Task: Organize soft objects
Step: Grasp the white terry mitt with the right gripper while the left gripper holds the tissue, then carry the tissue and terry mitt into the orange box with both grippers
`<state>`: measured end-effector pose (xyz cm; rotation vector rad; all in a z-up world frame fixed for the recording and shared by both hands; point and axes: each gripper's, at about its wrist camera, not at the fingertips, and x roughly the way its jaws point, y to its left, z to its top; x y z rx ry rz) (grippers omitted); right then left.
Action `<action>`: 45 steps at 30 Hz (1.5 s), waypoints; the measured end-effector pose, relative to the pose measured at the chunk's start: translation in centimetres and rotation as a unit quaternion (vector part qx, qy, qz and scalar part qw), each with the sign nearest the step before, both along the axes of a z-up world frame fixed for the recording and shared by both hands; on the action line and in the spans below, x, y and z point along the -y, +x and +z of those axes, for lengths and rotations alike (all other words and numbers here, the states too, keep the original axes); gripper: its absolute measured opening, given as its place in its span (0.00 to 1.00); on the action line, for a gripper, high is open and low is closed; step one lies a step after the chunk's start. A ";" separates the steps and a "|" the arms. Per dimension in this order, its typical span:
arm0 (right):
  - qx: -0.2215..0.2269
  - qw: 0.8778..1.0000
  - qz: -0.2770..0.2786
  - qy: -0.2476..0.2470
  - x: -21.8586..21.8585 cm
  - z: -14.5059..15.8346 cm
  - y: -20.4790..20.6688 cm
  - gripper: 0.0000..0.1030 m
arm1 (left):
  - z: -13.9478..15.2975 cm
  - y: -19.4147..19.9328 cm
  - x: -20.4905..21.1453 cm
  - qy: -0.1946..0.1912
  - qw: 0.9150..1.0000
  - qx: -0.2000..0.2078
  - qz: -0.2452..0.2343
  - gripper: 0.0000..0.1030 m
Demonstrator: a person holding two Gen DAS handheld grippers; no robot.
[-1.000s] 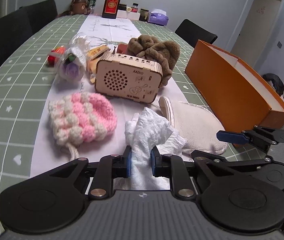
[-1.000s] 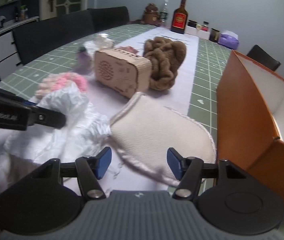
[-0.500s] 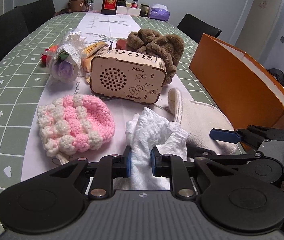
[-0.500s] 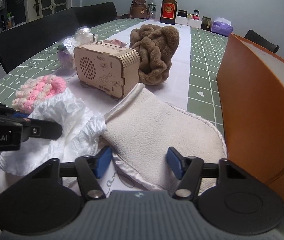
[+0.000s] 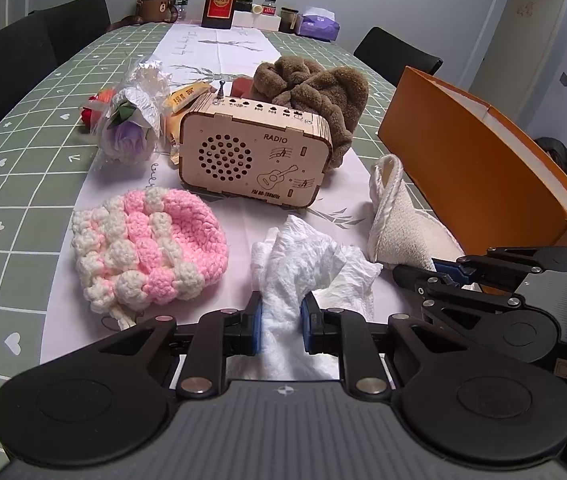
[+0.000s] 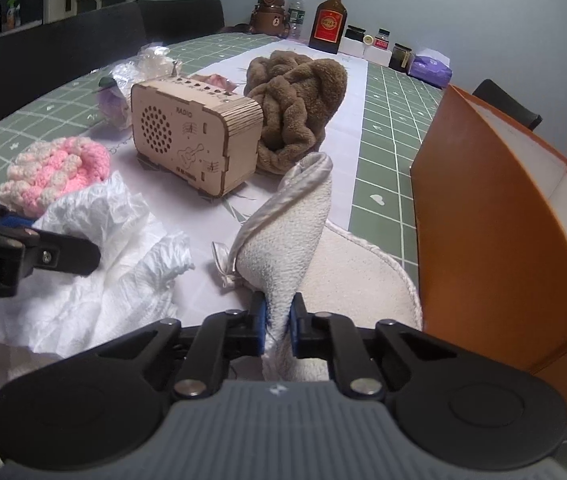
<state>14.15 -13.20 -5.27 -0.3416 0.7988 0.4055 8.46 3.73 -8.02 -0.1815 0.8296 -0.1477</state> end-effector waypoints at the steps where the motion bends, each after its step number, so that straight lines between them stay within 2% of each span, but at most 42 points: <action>1: 0.001 1.000 0.001 -0.001 -0.1 0.2 -0.1 0.08 | 0.2 -0.2 0.0 0.001 1.000 0.003 -0.001 0.20; 7: 0.023 1.000 0.015 0.001 -0.3 2.4 -1.0 0.08 | 2.0 -1.1 0.2 0.011 1.000 0.023 0.000 0.20; 13: 0.058 0.998 0.031 0.001 0.0 5.7 -1.7 0.08 | 5.2 -1.9 0.6 0.031 0.998 0.063 0.005 0.20; 23: 0.118 0.992 0.046 0.025 2.2 13.2 -1.1 0.08 | 12.7 -1.6 2.6 0.068 0.985 0.158 -0.005 0.20; 29: 0.117 0.991 0.031 0.050 5.4 17.1 0.9 0.08 | 16.9 -0.4 5.1 0.056 0.978 0.200 -0.034 0.20; 35: 0.094 0.994 -0.015 0.049 10.7 19.0 3.8 0.08 | 18.8 2.7 9.3 0.018 0.975 0.201 -0.089 0.20; 40: 0.051 0.996 -0.055 0.047 15.3 17.5 6.3 0.08 | 17.9 6.5 14.1 -0.006 0.973 0.180 -0.142 0.20; 45: 0.015 0.996 -0.082 0.017 18.2 14.4 8.7 0.08 | 14.9 11.1 18.3 -0.034 0.978 0.113 -0.170 0.20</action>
